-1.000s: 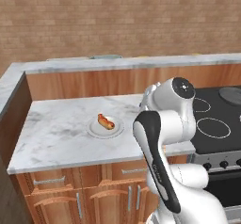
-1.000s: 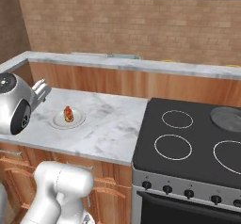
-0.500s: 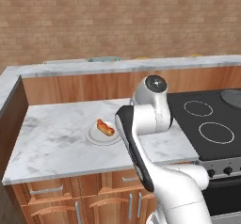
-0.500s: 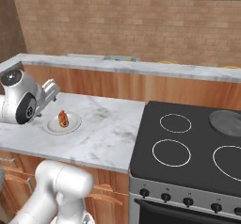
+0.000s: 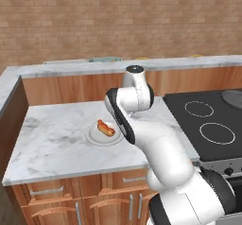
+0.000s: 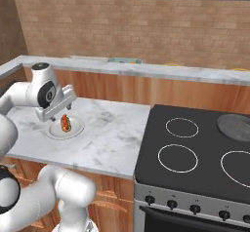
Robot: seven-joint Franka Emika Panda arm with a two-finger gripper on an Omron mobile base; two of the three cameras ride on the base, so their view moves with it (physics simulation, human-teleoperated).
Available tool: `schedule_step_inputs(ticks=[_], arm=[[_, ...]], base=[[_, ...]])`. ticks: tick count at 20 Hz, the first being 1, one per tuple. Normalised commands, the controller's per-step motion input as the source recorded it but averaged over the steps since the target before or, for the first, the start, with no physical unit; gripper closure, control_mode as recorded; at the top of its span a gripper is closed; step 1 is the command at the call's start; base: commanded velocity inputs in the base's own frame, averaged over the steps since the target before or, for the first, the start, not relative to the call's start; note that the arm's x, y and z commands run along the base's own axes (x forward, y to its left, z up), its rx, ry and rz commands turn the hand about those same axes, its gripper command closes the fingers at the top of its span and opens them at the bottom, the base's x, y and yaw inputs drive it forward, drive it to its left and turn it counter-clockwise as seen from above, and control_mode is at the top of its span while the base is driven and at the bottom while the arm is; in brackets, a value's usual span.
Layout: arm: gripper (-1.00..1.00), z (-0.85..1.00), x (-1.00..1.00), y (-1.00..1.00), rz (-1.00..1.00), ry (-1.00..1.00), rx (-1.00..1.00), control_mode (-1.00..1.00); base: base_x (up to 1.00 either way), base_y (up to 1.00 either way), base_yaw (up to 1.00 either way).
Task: Place the cold items (carrot and sweet potato) from the fridge in one tupperware on the dining counter. Place the warm items (kebab skewer and hot dog) in the stove area in another tupperware.
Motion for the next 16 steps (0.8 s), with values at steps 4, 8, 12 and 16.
schedule_step_inputs(ticks=[4, 8, 12, 16], arm=[[-1.0, -0.45, 0.4, 0.63, -0.26, 0.06, 0.0, -1.0], [-1.0, -0.34, 0.25, 0.63, -0.27, 0.03, 0.0, -1.0], [-1.0, -0.01, -0.04, 0.0, 0.41, 0.0, 0.0, -1.0], [-1.0, 0.0, 0.0, 0.06, 0.73, 0.04, -0.06, -1.0]], base=[[0.0, 0.0, 0.0], [0.0, 0.0, 0.0], [0.0, 0.0, 0.0], [0.0, 0.0, 0.0]])
